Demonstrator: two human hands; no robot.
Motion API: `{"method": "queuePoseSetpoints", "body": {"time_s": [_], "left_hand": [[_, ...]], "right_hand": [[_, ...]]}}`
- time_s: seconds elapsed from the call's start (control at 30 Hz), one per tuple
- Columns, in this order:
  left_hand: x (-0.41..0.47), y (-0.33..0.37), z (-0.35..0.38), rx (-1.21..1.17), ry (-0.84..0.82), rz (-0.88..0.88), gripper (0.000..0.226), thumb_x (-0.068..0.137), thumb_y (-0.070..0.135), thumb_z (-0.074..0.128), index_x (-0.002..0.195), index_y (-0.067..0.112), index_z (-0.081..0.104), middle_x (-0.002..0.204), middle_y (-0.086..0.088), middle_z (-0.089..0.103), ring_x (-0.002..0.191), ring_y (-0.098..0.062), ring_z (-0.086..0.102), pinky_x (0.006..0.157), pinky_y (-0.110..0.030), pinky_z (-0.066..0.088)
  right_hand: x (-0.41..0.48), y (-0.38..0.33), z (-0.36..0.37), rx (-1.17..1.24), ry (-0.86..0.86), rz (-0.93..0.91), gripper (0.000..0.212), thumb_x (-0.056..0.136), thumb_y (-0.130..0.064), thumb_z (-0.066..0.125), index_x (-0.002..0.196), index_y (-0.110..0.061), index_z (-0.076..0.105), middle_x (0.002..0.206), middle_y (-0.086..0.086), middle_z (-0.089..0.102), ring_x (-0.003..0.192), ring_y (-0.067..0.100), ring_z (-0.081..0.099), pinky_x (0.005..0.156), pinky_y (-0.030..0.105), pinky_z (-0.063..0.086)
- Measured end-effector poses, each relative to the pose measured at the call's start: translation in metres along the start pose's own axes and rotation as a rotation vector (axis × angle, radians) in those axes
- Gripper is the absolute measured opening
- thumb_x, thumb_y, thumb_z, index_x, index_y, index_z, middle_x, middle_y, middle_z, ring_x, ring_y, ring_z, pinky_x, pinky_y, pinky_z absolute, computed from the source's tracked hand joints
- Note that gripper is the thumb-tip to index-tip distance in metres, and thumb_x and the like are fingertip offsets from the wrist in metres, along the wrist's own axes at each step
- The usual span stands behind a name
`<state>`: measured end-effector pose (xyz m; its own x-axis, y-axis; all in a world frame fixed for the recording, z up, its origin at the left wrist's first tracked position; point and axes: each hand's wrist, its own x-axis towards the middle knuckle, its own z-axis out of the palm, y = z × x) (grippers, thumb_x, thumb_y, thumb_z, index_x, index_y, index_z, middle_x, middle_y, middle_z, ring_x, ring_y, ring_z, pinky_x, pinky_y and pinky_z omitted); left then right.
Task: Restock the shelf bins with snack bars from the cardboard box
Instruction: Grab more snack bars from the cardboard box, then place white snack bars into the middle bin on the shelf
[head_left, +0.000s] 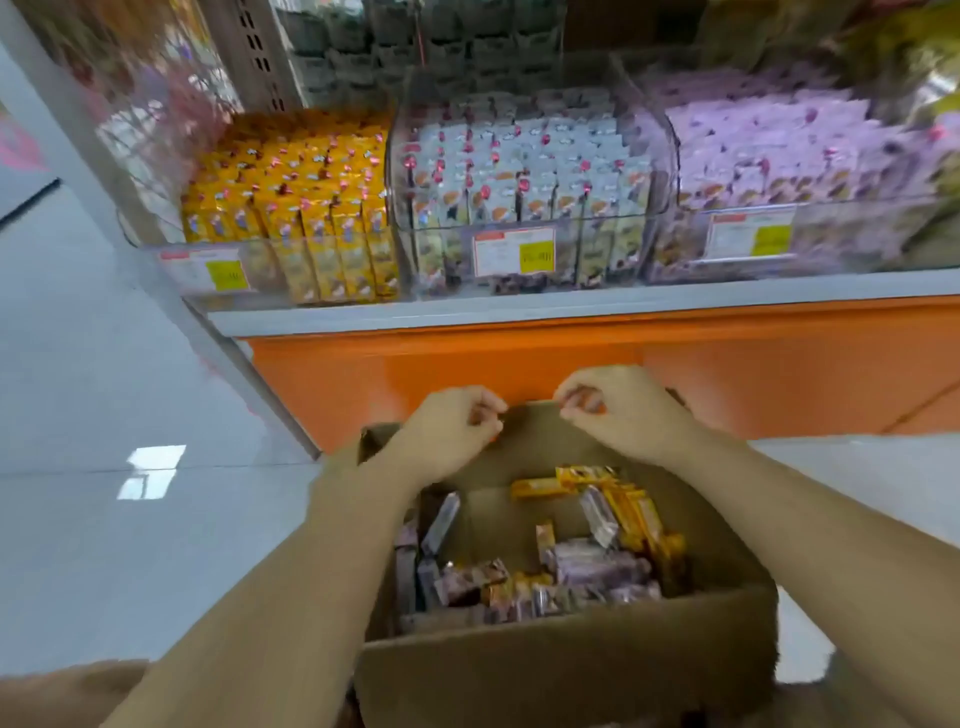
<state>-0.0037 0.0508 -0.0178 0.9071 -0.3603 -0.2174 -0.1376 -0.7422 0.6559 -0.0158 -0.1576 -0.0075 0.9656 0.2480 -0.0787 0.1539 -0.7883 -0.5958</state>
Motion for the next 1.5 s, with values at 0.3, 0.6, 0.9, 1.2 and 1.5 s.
{"method": "queuePoseSetpoints", "body": {"time_s": [0.3,0.6,0.9,1.2,1.5], "left_hand": [[0.015,-0.052,0.108,-0.123,-0.399,-0.293,0.030,0.096,0.022,0.056,0.124,0.015,0.058,0.123,0.001,0.058,0.112,-0.011,0.053,0.082,-0.013,0.037],[0.018,-0.072,0.157,0.081,-0.928,-0.455,0.060,0.086,0.053,0.060,0.140,0.033,0.044,0.139,0.003,0.049,0.122,-0.020,0.050,0.104,-0.037,0.042],[0.018,-0.069,0.178,-0.147,-0.781,-0.551,0.052,0.087,0.038,0.065,0.135,0.029,0.049,0.135,0.003,0.052,0.110,-0.017,0.054,0.092,-0.033,0.049],[0.027,-0.095,0.156,-0.463,-0.348,-0.756,0.023,0.088,0.033,0.066,0.108,0.022,0.061,0.096,0.000,0.062,0.084,-0.016,0.061,0.070,-0.032,0.055],[0.018,-0.125,0.156,-0.544,0.002,-0.864,0.042,0.094,0.030,0.058,0.132,0.014,0.052,0.114,-0.002,0.056,0.098,-0.019,0.058,0.082,-0.032,0.050]], "right_hand": [[-0.022,0.112,0.057,0.007,-0.399,0.431,0.044,0.088,-0.023,0.066,0.128,-0.014,0.054,0.129,0.008,0.056,0.113,0.020,0.054,0.085,0.023,0.040],[-0.017,0.141,0.119,0.065,-0.742,0.416,0.056,0.089,-0.015,0.062,0.141,-0.011,0.041,0.140,0.009,0.045,0.125,0.021,0.047,0.100,0.027,0.040],[-0.006,0.161,0.129,0.264,-0.619,0.531,0.072,0.086,-0.010,0.067,0.147,-0.017,0.029,0.147,0.009,0.039,0.130,0.025,0.043,0.095,0.027,0.040],[0.001,0.166,0.143,0.273,-0.618,0.485,0.060,0.095,-0.011,0.054,0.148,-0.023,0.029,0.155,0.008,0.026,0.136,0.025,0.036,0.095,0.026,0.039],[0.003,0.150,0.163,0.092,-0.657,0.425,0.074,0.087,-0.003,0.061,0.147,-0.028,0.026,0.150,0.009,0.032,0.126,0.025,0.046,0.090,0.027,0.049]]}}
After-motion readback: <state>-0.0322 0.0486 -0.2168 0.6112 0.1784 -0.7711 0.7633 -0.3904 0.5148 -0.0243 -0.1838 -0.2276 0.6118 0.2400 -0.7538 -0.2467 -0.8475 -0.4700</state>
